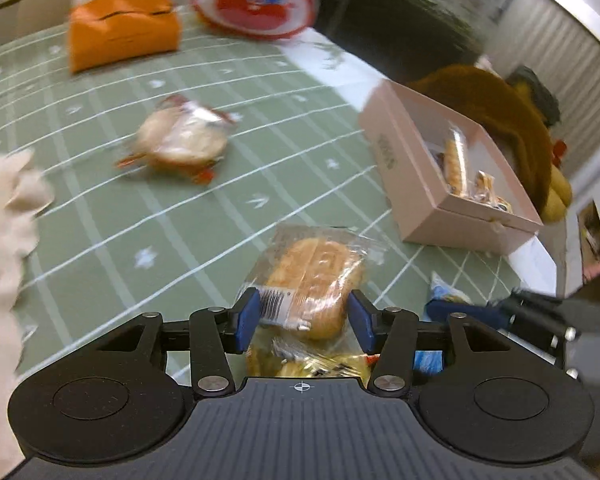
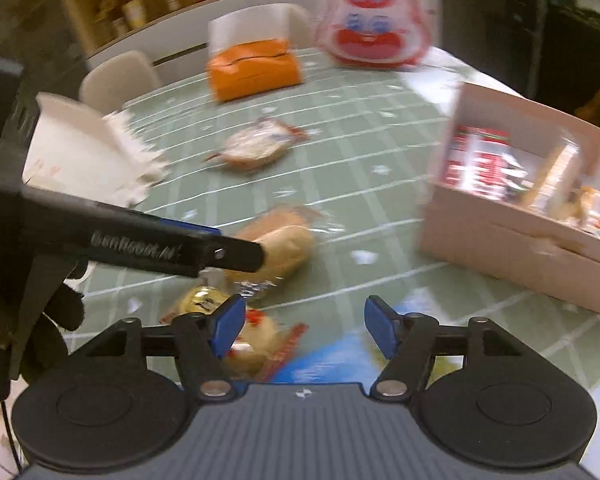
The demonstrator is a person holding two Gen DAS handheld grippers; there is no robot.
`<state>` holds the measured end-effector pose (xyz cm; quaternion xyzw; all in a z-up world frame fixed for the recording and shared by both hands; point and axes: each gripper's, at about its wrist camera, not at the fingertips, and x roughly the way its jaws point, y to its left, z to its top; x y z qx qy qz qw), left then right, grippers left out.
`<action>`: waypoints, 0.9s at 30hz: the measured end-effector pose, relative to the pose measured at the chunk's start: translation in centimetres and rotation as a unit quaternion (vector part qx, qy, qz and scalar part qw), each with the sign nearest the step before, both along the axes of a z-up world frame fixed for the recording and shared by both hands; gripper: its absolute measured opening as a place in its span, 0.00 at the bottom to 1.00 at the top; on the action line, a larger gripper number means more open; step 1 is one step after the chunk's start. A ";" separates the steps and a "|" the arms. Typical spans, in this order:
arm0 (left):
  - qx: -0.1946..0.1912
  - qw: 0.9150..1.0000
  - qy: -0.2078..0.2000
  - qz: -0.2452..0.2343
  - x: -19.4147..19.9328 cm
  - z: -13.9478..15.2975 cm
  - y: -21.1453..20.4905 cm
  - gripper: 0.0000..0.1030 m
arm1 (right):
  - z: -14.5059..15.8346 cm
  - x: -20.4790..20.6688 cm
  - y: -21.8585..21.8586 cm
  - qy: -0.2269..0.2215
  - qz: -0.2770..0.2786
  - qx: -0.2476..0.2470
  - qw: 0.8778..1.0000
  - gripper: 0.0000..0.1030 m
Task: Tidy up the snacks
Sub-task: 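Grasp the clear-wrapped round bread bun with the left tool while the right moves toward the yellow cracker packet, then lift the bread bun with the left tool while the right approaches the yellow cracker packet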
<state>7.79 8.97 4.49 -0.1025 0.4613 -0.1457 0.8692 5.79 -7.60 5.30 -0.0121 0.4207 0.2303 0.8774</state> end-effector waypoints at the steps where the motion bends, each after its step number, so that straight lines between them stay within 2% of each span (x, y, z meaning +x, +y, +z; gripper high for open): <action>1: 0.006 1.000 0.000 0.008 -0.3 0.1 0.4 0.54 | -0.2 -0.6 0.9 -0.008 0.015 0.000 1.000 0.65; 4: 0.020 0.999 0.001 0.035 -0.6 0.1 1.5 0.54 | -0.9 -2.2 3.3 -0.024 0.068 -0.018 0.997 0.65; 8: 0.023 0.999 0.005 0.044 -0.7 0.4 1.9 0.51 | -1.4 -2.8 4.1 -0.041 0.078 -0.054 0.995 0.65; 12: 0.039 0.999 0.005 0.034 -0.7 0.5 0.9 0.50 | -1.4 -2.4 1.2 -0.059 0.036 -0.099 0.993 0.64; 16: 0.046 0.999 0.005 0.029 -0.5 0.4 -0.1 0.50 | -1.5 -2.0 -2.6 -0.079 -0.035 -0.142 0.986 0.64; 18: 0.049 0.998 0.005 0.030 -0.4 0.4 -0.4 0.50 | -0.9 -2.1 -4.3 -0.078 -0.059 -0.128 0.987 0.64; 21: 0.051 0.998 0.007 0.033 -0.3 0.5 -0.5 0.50 | 0.1 -2.3 -5.5 -0.056 -0.072 -0.077 0.993 0.64; 23: 0.052 0.998 0.006 0.034 -0.2 0.6 -0.6 0.50 | 0.4 -2.4 -5.0 -0.043 -0.065 -0.051 0.996 0.64; 27: 0.054 0.998 0.003 0.040 -0.3 0.9 -0.3 0.50 | 0.4 -2.7 -2.3 -0.035 -0.036 -0.029 0.998 0.65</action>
